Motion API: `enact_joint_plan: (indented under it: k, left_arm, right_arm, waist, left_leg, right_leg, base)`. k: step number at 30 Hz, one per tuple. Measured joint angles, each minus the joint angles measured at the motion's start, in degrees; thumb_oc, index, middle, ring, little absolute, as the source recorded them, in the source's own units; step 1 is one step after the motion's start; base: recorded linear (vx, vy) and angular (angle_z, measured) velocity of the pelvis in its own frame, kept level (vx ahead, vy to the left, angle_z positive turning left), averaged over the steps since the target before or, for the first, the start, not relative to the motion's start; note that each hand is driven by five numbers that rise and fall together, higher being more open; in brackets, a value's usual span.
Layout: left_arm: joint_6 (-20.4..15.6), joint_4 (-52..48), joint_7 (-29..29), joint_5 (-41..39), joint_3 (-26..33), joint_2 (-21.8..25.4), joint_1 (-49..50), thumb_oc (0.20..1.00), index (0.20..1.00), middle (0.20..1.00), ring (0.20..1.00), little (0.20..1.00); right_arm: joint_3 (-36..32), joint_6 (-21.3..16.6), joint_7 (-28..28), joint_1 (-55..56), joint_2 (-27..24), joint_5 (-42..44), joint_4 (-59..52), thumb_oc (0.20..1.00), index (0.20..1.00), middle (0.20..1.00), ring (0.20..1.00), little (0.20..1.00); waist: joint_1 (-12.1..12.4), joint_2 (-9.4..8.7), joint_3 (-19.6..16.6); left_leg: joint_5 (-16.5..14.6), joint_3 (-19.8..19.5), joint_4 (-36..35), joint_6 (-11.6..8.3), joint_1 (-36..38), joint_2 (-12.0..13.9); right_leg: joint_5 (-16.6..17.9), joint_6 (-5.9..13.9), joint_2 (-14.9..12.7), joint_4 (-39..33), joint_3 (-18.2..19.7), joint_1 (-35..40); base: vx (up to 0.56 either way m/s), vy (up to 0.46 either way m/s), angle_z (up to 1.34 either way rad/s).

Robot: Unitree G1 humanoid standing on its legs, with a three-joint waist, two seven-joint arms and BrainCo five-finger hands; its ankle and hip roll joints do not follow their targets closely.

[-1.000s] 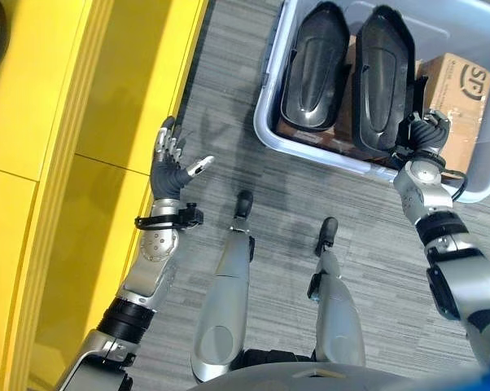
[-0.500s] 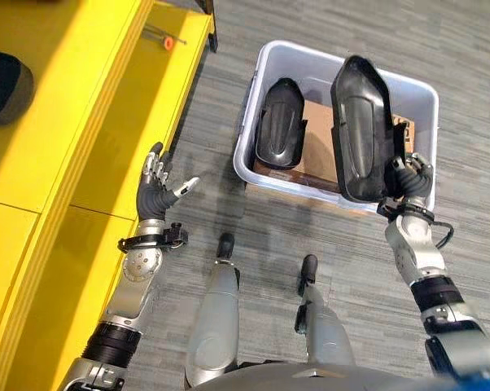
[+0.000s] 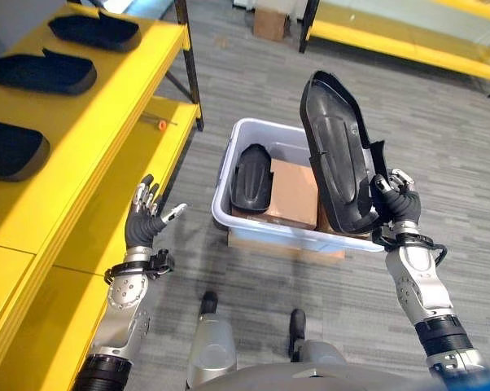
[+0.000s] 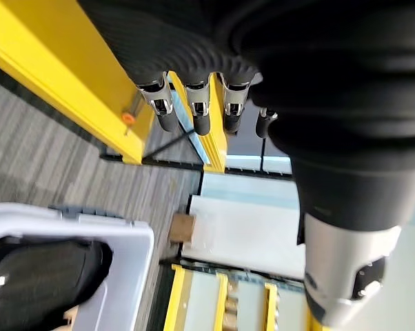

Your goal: Move parts from the plastic box to the shelf.

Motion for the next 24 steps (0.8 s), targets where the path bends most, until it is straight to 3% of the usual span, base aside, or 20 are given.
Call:
enact_joint_plan:
  k: [2,6,9,10,11,12,13,14,15,17,19,20,21,22,23,24]
  left_arm:
    - [0.26,0.00,-0.04,0.00,0.14,-0.84,0.63,1.000,1.000,1.000,1.000,1.000]
    - [0.55,-0.01,-0.91,-0.02,0.21,-2.64,3.17,1.000,1.000,1.000,1.000,1.000]
    - [0.67,0.04,-1.16,-0.03,0.10,-3.54,4.25,1.000,1.000,1.000,1.000,1.000]
    - [0.79,0.20,-1.24,-0.03,0.05,-4.36,4.47,1.000,1.000,1.000,1.000,1.000]
    - [1.21,0.61,-1.35,-0.02,-0.30,-5.34,4.53,1.000,1.000,1.000,1.000,1.000]
    - [1.31,1.11,-1.27,-0.02,-0.30,-6.01,4.29,1.000,1.000,1.000,1.000,1.000]
    - [1.54,1.74,-1.33,0.00,-0.41,-5.93,4.19,1.000,1.000,1.000,1.000,1.000]
    - [1.65,2.59,-1.30,0.00,-0.24,-5.76,3.74,1.000,1.000,1.000,1.000,1.000]
    - [1.75,3.67,-1.31,0.00,-0.29,-5.84,2.72,1.000,1.000,1.000,1.000,1.000]
    - [1.73,3.65,-1.33,0.03,-0.28,-5.93,2.01,1.000,1.000,1.000,1.000,1.000]
    - [1.56,3.70,-1.41,0.04,-0.46,-6.44,0.17,1.000,1.000,1.000,1.000,1.000]
    - [1.32,3.58,-1.42,0.06,-0.55,-6.50,-0.02,1.000,1.000,1.000,1.000,1.000]
    - [1.22,3.40,-1.48,0.07,-0.63,-6.73,-0.35,1.000,1.000,1.000,1.000,1.000]
    - [1.24,3.49,-1.52,0.06,-0.67,-6.78,-0.46,1.000,1.000,1.000,1.000,1.000]
    - [1.30,3.46,-1.63,0.06,-1.01,-6.69,-0.87,1.000,1.000,1.000,1.000,1.000]
    - [1.31,3.45,-1.96,0.04,-0.93,-6.05,-1.30,1.000,1.000,1.000,1.000,1.000]
  right_arm:
    - [0.61,0.07,0.78,0.08,-0.09,-0.02,-0.04,0.200,0.200,0.200,0.200,0.200]
    - [3.35,0.21,1.81,-0.12,-2.55,0.01,-0.45,0.200,0.200,0.200,0.200,0.200]
    - [4.07,0.36,2.04,-0.31,-4.04,0.03,-0.44,0.200,0.200,0.200,0.200,0.200]
    - [4.12,0.36,2.01,-0.52,-5.03,0.08,-0.55,0.200,0.200,0.200,0.200,0.200]
    - [4.61,0.51,1.72,-0.69,-6.52,0.45,-1.12,0.200,0.200,0.200,0.200,0.200]
    - [4.53,0.54,1.61,-0.74,-7.09,0.41,-1.63,0.200,0.200,0.200,0.200,0.200]
    - [4.68,0.58,1.58,-0.69,-7.05,0.40,-1.66,0.200,0.200,0.200,0.200,0.200]
    - [4.56,0.58,1.56,-0.55,-6.52,0.39,-1.92,0.200,0.200,0.200,0.200,0.200]
    - [4.49,0.60,1.28,-0.13,-6.25,0.42,-1.99,0.200,0.200,0.200,0.200,0.200]
    - [3.94,0.63,1.21,-0.05,-6.30,0.38,-3.00,0.200,0.200,0.200,0.200,0.200]
    - [1.44,0.52,1.08,2.94,-5.57,0.52,-5.70,0.200,0.200,0.200,0.200,0.200]
    - [0.84,0.49,1.09,3.88,-5.58,0.94,-6.55,0.200,0.200,0.200,0.200,0.200]
    - [-0.46,0.35,1.20,5.24,-5.55,1.40,-7.33,0.200,0.200,0.200,0.200,0.200]
    - [-0.80,0.35,1.14,5.66,-5.45,1.46,-7.27,0.200,0.200,0.200,0.200,0.200]
    - [-2.17,0.36,1.03,7.38,-4.74,1.50,-7.62,0.200,0.200,0.200,0.200,0.200]
    - [-2.79,0.62,0.91,9.62,-2.44,1.67,-7.61,0.200,0.200,0.200,0.200,0.200]
  waist:
    - [-0.06,0.48,-0.12]
    - [0.27,2.11,-0.50]
    - [1.96,2.99,-0.44]
    - [2.06,3.67,-0.09]
    - [2.69,5.34,0.30]
    - [3.04,6.07,0.82]
    - [3.33,5.41,1.05]
    - [2.90,4.08,1.44]
    - [2.69,2.90,1.55]
    - [2.07,2.52,1.55]
    - [0.03,2.56,0.85]
    - [-0.45,2.13,0.62]
    - [-1.08,3.39,-0.05]
    - [-1.42,3.66,-0.18]
    - [-1.70,4.13,-0.55]
    - [-1.93,1.87,-1.00]
  left_leg:
    - [0.58,-0.10,-1.27,-0.59,1.91,0.68]
    - [1.88,-2.43,-3.46,-1.72,3.80,4.46]
    - [2.58,-3.40,-4.69,-0.84,4.10,6.47]
    - [3.48,-4.28,-6.12,0.28,4.40,8.02]
    - [6.34,-4.37,-7.16,4.18,2.95,9.07]
    - [5.19,-2.19,-9.03,7.34,2.86,9.63]
    - [2.03,0.66,-9.58,8.90,2.80,9.71]
    - [-0.81,5.24,-8.13,7.57,1.90,9.27]
    - [0.56,7.74,-3.68,5.11,0.21,7.98]
    - [0.78,10.76,3.23,3.76,0.24,7.30]
    - [-0.21,12.43,7.63,2.02,2.37,7.73]
    - [-0.63,12.92,7.42,1.39,3.83,8.14]
    - [-0.35,13.20,4.73,0.77,6.90,8.57]
    - [-2.10,13.24,2.81,-0.23,8.79,8.71]
    - [-3.57,13.37,-2.70,-2.64,10.44,7.36]
    - [-1.69,12.20,-5.14,-2.31,11.07,4.67]
  right_leg:
    - [-0.21,-0.35,0.71,0.19,0.01,1.19]
    - [-1.91,-2.62,4.87,2.65,-1.71,1.93]
    - [-2.60,-3.77,7.08,3.82,-2.85,1.98]
    - [-3.43,-5.10,8.09,4.63,-4.61,1.92]
    - [-5.42,-6.97,9.25,8.17,-5.77,-0.20]
    - [-6.50,-7.29,9.38,10.23,-6.98,-1.09]
    - [-7.15,-7.85,8.02,11.21,-7.38,-1.85]
    - [-6.95,-8.15,5.55,11.03,-9.73,-2.29]
    - [-6.69,-8.42,3.11,10.25,-11.98,-1.85]
    - [-4.80,-8.62,0.27,7.95,-16.03,-0.58]
    - [-3.19,-6.99,-1.43,4.58,-20.84,2.28]
    - [-3.11,-6.72,-1.97,4.25,-22.15,2.27]
    - [-3.47,-4.62,-2.16,4.43,-22.78,2.65]
    - [-3.70,-4.13,-2.41,4.88,-22.98,2.66]
    - [-2.33,-2.21,-3.26,5.55,-24.87,3.11]
    - [-1.78,-1.58,-5.09,5.39,-25.11,3.60]
  base:
    - [-0.08,-0.164,0.01]
    - [-0.14,-0.204,0.13]
    - [-0.18,-0.140,0.20]
    - [-0.28,-0.085,0.70]
    - [-0.36,-0.101,0.92]
    - [-0.25,-0.028,0.77]
    - [-0.20,-0.007,0.73]
    - [-0.19,0.015,0.84]
    - [-0.18,0.035,0.89]
    - [-0.15,0.064,0.87]
    - [-0.05,0.133,1.15]
    - [0.03,0.205,1.04]
    - [0.08,0.247,0.72]
    - [0.05,0.292,0.85]
    - [0.08,0.291,0.85]
    - [0.06,0.306,0.91]
